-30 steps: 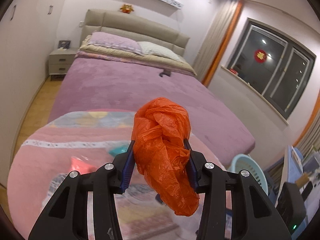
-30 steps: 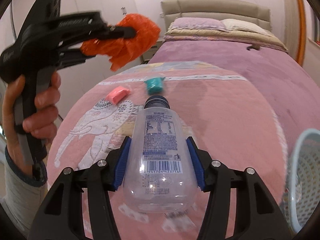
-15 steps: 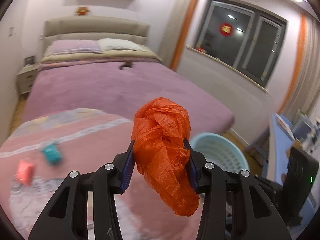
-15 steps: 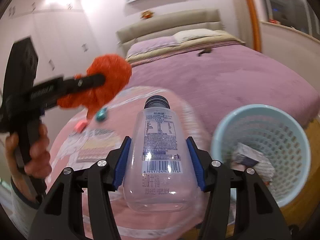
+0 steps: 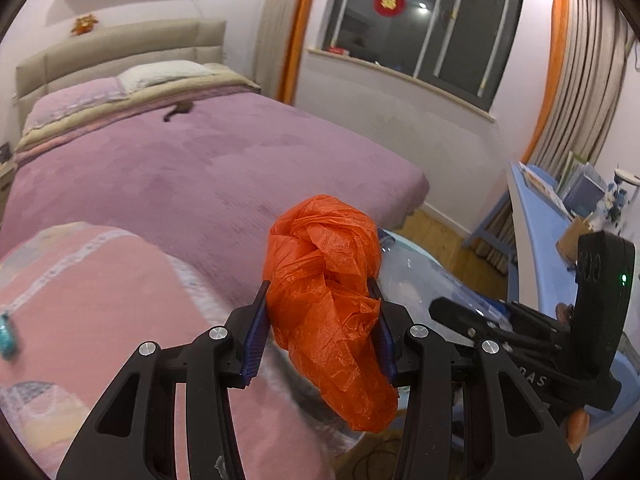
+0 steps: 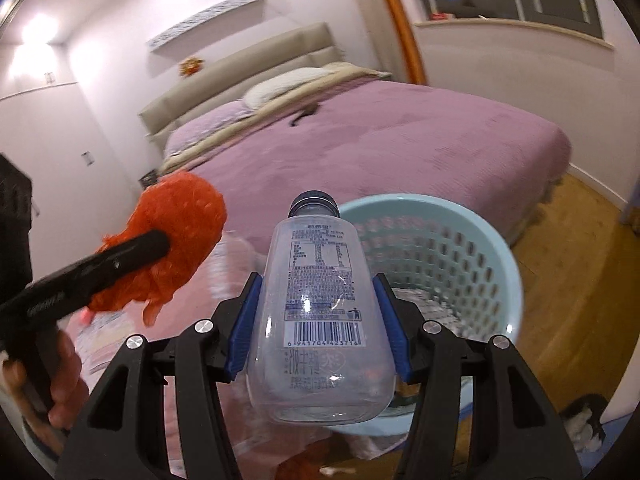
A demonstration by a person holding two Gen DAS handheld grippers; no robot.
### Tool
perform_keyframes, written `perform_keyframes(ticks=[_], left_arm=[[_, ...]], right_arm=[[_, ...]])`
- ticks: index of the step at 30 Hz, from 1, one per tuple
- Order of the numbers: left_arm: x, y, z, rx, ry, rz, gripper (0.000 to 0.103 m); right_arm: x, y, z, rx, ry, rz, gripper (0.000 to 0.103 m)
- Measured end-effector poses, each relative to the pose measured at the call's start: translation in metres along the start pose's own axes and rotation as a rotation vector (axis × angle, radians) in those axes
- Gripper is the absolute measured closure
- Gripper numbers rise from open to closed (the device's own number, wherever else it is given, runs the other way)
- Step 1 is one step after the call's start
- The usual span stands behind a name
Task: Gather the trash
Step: 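Carry the bag and bottle over the blue basket and open both tools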
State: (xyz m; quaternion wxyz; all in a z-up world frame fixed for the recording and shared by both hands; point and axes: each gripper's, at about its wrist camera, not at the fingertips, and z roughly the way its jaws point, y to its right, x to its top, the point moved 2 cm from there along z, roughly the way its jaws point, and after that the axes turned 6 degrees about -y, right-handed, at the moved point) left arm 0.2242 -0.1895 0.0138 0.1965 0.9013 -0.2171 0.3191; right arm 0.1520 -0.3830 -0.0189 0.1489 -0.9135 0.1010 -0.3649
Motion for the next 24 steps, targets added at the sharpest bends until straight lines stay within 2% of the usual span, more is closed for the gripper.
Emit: perform_keyframes(ticks=[5, 9, 11, 13, 16, 19, 24], left_arm=[[0.0, 0.013, 0.037, -0.001, -0.036, -0.01, 0.056], [-0.001, 0.011, 0.053, -0.01, -0.035, -0.045, 0.051], [-0.005, 0.01, 0.057, -0.029, -0.04, -0.052, 0.033], [-0.01, 0.008, 0.058, -0.026, -0.036, -0.065, 0.027], [-0.016, 0.004, 0.053, -0.042, -0.028, -0.08, 0.027], [-0.019, 0.0, 0.044, -0.052, -0.009, -0.097, 0.027], [-0.023, -0.003, 0.017, -0.064, 0.037, -0.108, 0.028]], right_arm=[[0.004, 0.019, 0.017, -0.05, -0.014, 0.04, 0.051], [0.005, 0.029, 0.035, -0.047, -0.044, 0.06, 0.05], [0.006, 0.038, 0.045, -0.035, -0.051, 0.077, 0.048], [0.004, 0.046, 0.054, -0.037, -0.072, 0.105, 0.045], [-0.002, 0.049, 0.056, -0.013, -0.086, 0.125, 0.044], [-0.003, 0.045, 0.053, -0.026, -0.085, 0.109, 0.044], [-0.001, 0.03, 0.046, -0.006, -0.071, 0.076, 0.044]])
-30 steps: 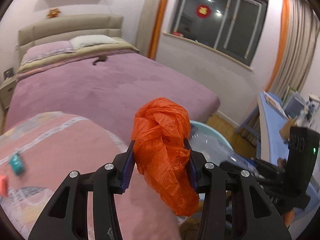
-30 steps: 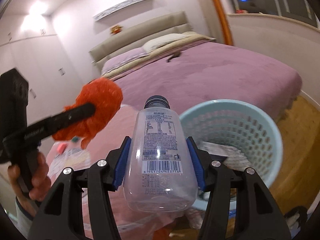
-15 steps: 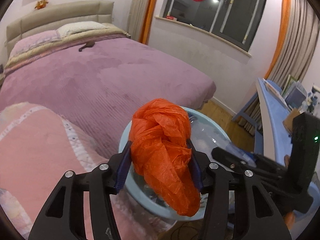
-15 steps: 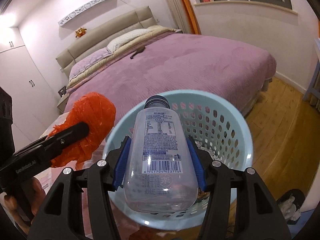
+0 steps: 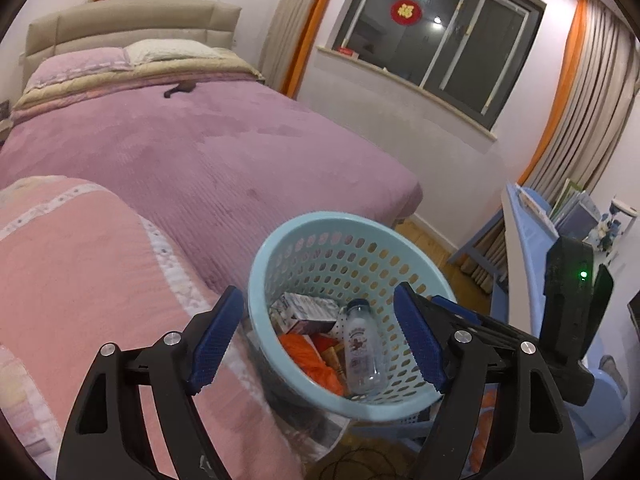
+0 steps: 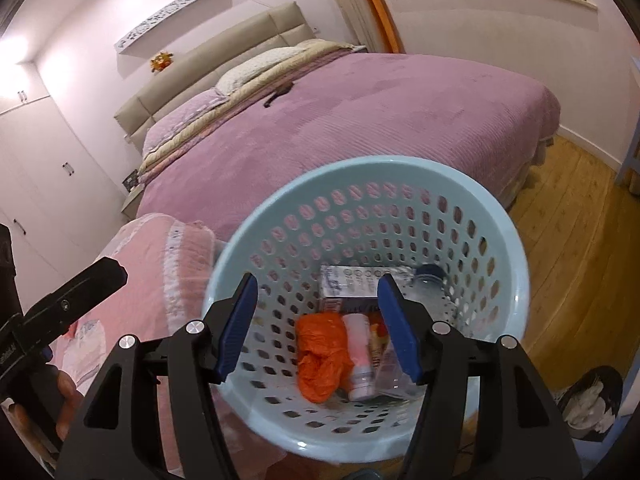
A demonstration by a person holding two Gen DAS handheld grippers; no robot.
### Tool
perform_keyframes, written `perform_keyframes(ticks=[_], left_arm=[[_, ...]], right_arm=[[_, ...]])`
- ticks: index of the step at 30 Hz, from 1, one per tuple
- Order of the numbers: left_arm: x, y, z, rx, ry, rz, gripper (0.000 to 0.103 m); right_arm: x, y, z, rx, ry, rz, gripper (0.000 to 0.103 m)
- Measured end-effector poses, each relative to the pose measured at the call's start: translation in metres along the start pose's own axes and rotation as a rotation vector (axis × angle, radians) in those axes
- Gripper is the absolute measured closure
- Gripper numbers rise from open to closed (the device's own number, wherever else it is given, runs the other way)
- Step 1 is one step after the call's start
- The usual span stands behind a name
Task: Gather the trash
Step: 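Carry the bag and bottle over the blue basket and open both tools, then grasp the pink bagged item with the left tool while the right grasps the teal bag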
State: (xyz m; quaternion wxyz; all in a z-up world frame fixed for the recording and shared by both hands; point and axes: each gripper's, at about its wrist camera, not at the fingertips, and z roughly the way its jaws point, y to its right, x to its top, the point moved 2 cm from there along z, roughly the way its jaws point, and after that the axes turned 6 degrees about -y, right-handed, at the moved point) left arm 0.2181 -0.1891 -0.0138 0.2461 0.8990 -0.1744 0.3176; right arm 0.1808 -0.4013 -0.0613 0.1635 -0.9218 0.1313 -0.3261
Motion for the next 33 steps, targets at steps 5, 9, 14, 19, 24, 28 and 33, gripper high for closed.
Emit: perform_keyframes(ticks=[5, 9, 14, 19, 24, 28, 33], left_arm=[[-0.004, -0.008, -0.036, 0.014, 0.055, 0.004, 0.028], [-0.013, -0.028, -0.071, 0.049, 0.112, -0.025, 0.028], [-0.024, -0.068, -0.11, 0.111, 0.163, -0.093, 0.028], [-0.036, -0.114, -0.15, 0.206, 0.208, -0.163, 0.028], [-0.05, -0.173, -0.193, 0.33, 0.241, -0.254, 0.026], [-0.059, -0.213, -0.21, 0.453, 0.219, -0.289, 0.023], [-0.064, -0.265, -0.208, 0.556, 0.138, -0.335, 0.023]], right_arm=[[-0.002, -0.03, -0.008, 0.042, 0.01, -0.062, 0.044], [-0.002, -0.057, -0.01, 0.101, 0.004, -0.101, 0.044], [-0.001, -0.101, -0.014, 0.211, 0.005, -0.165, 0.044], [-0.003, -0.161, -0.008, 0.259, 0.002, -0.263, 0.044], [-0.014, -0.225, 0.008, 0.289, -0.022, -0.371, 0.044], [-0.026, -0.277, 0.022, 0.281, -0.02, -0.465, 0.044], [-0.038, -0.334, 0.049, 0.264, -0.04, -0.549, 0.045]])
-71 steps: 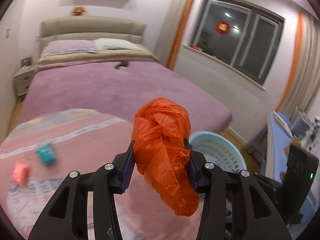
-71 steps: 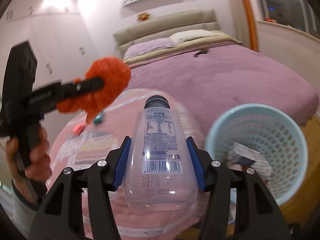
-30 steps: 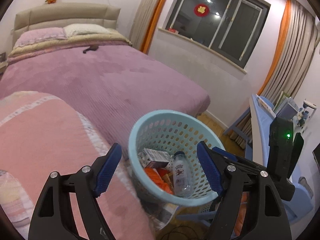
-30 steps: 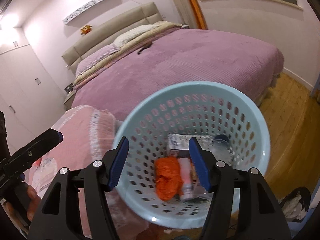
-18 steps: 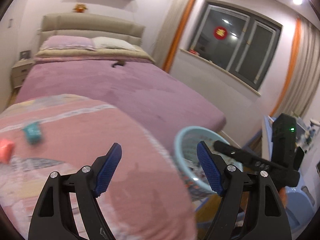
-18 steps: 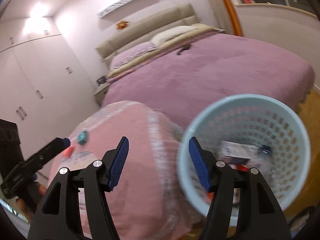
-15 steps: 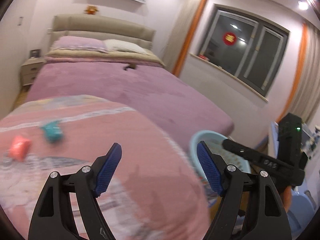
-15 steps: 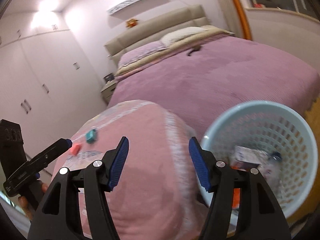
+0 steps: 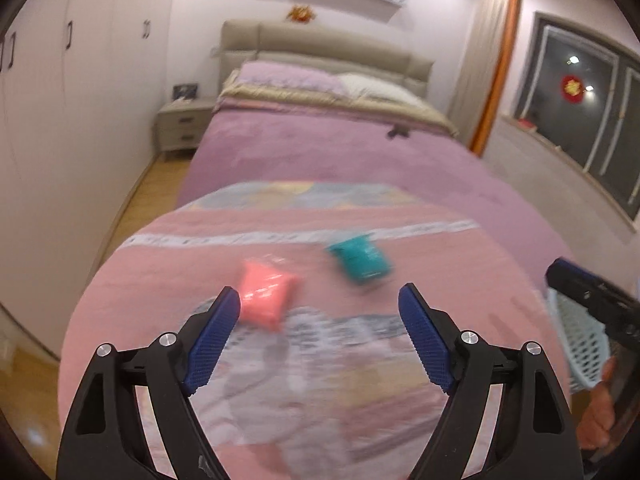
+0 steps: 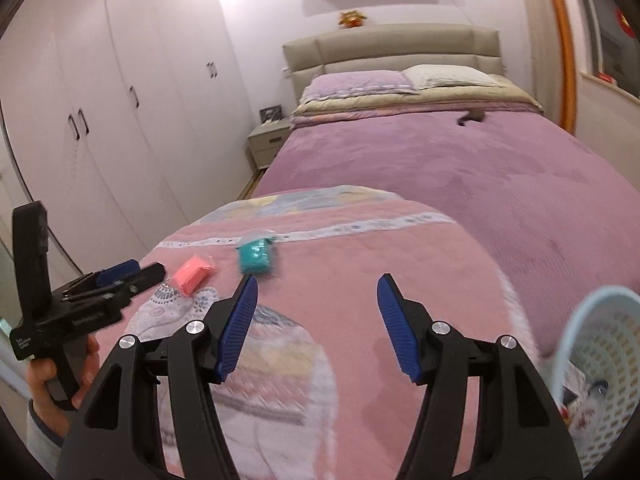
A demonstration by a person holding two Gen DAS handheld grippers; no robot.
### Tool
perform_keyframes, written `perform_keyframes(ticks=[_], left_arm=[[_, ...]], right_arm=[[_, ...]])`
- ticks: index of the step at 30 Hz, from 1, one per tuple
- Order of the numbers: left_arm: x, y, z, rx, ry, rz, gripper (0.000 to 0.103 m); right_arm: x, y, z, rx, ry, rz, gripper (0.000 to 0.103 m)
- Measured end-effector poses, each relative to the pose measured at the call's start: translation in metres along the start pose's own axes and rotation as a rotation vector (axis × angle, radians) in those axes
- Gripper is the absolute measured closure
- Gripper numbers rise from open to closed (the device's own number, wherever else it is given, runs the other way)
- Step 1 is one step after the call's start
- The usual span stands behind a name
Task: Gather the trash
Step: 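Grasp the pink bagged item with the left tool while the right grasps the teal bag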
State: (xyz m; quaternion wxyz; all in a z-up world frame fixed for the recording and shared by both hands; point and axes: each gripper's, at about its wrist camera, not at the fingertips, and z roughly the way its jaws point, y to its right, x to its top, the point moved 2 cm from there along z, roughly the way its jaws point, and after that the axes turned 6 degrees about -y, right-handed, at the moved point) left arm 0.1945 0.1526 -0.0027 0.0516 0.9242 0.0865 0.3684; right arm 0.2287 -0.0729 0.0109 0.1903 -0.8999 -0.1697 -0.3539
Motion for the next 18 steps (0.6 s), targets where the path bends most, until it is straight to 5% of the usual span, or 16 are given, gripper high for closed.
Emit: perform_keyframes(ticks=[4, 18], left_arm=[[0.005, -0.019, 0.024, 0.029, -0.036, -0.025, 0.023], [0.004, -0.035, 0.06, 0.063, -0.071, -0.029, 0.025]], right_arm=[[0.011, -0.028, 0.035, -0.015, -0.034, -0.055, 0.054], [0.027, -0.053, 0.124, -0.028, -0.135, -0.103, 0.054]])
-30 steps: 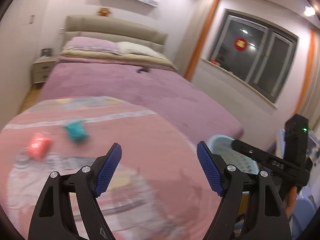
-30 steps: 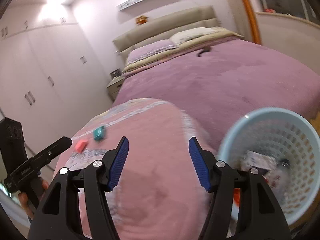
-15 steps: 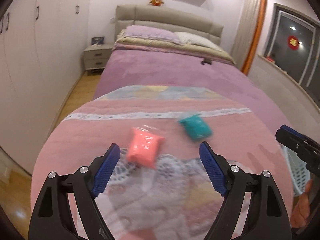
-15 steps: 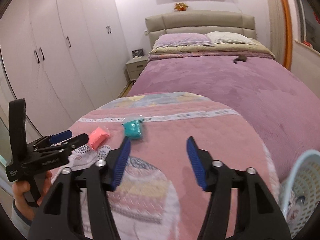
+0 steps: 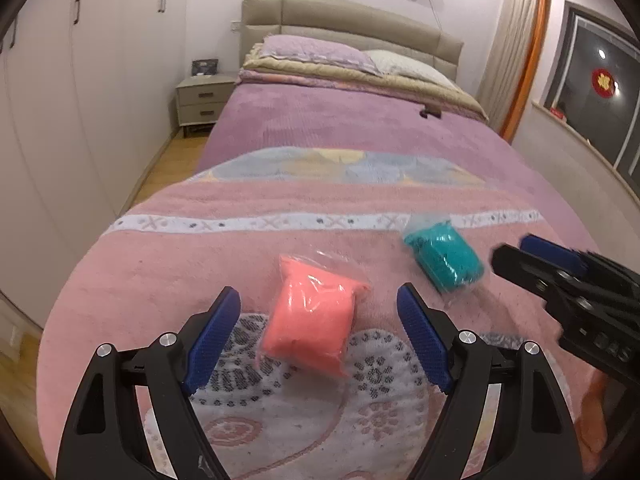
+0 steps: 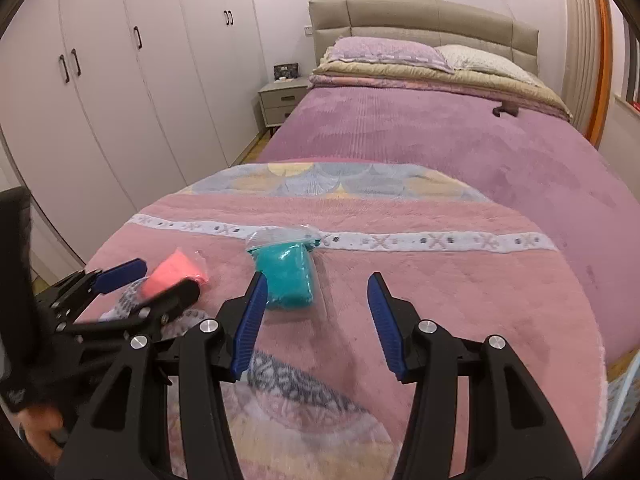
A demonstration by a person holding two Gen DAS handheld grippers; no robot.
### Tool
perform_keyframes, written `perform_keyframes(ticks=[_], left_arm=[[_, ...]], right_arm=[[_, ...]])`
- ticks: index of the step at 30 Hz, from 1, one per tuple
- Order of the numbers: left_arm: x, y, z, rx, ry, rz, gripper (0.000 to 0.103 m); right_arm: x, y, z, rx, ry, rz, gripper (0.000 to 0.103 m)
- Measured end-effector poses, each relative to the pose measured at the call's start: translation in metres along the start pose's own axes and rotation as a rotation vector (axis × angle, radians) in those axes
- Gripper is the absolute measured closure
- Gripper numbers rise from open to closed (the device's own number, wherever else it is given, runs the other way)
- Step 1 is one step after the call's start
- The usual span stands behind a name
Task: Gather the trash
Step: 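Grasp the pink bagged item with the left tool while the right grasps the teal bag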
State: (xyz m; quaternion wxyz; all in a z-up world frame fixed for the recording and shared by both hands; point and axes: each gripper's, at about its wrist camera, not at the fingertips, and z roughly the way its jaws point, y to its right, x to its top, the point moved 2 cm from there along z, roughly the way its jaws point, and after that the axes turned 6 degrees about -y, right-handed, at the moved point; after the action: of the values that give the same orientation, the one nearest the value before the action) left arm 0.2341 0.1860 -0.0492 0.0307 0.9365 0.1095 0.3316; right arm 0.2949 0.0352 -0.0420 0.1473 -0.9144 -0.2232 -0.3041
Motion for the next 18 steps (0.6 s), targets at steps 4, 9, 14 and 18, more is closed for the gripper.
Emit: perform_keyframes(ticks=[4, 9, 14, 18], left_arm=[[0.0, 0.001, 0.007, -0.004, -0.034, 0.004, 0.054], [-0.001, -0.002, 0.005, -0.008, -0.019, -0.021, 0.066], [-0.002, -0.003, 0.004, -0.011, -0.014, -0.027, 0.066], [-0.002, -0.003, 0.004, -0.012, -0.013, -0.028, 0.066]], right_arm=[[0.003, -0.002, 0.014, 0.02, -0.011, 0.007, 0.054], [0.005, -0.002, 0.017, 0.028, -0.007, 0.005, 0.054], [0.005, -0.013, 0.03, 0.025, -0.051, -0.03, 0.054], [0.008, -0.021, 0.04, 0.001, -0.089, -0.065, 0.055]])
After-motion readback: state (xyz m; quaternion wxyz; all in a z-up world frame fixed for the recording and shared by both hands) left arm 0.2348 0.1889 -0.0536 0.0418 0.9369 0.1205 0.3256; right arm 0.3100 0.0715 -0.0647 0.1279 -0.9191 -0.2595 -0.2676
